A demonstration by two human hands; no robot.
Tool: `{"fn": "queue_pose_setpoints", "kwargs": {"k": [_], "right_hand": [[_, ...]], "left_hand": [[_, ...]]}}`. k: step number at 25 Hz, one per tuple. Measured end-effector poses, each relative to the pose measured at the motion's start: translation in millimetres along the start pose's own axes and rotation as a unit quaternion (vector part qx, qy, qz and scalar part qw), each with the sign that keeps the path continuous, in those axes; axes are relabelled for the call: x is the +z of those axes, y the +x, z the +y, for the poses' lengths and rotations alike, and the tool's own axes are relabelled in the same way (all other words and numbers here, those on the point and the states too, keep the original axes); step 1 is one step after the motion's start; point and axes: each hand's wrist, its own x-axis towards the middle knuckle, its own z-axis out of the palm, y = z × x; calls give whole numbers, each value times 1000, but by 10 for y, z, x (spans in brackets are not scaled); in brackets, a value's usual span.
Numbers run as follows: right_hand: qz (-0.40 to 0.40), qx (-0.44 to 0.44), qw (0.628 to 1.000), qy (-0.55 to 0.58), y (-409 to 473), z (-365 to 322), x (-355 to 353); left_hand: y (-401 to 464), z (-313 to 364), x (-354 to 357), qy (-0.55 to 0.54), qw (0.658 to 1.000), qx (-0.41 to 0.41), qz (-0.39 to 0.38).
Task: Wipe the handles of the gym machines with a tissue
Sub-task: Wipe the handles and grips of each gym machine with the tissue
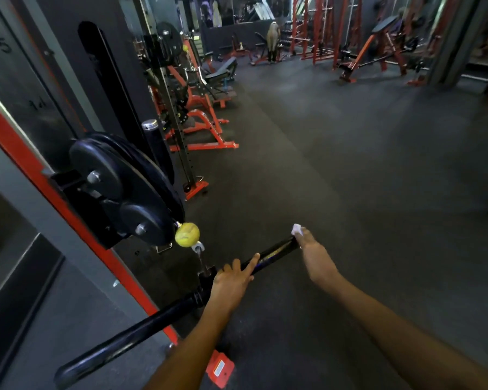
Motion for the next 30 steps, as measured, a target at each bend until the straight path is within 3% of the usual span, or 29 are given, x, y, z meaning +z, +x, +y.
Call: {"fn": "queue_pose_setpoints", "kwargs": {"k": [3,4,8,11,15,19,24,30], "right_hand": [[-48,-86,992,78,-154,-319,114],[-55,-125,989,50,-136,-285,162],[-7,9,1000,-1,159,-9,-55],[-23,-79,995,-55,260,-15,-30],[-12,46,999,-7,521,25,-175],[-77,48,996,2,743,-37,-199],[-169,-33,985,29,1017,88,-166],[-221,-131,964,63,1203,185,-362]], "left_hand": [[35,-9,81,-33,999,14,14],[55,-2,72,-37,999,20,17],[129,0,37,-42,999,13,13],[115,11,61,-40,999,4,1],[158,-45,30,-29,1000,-1,1],[135,35,-41,1,999,-48,18],[98,78,-32,27,995,-89,-34],[201,462,-449,-33,957,-235,-167]]}}
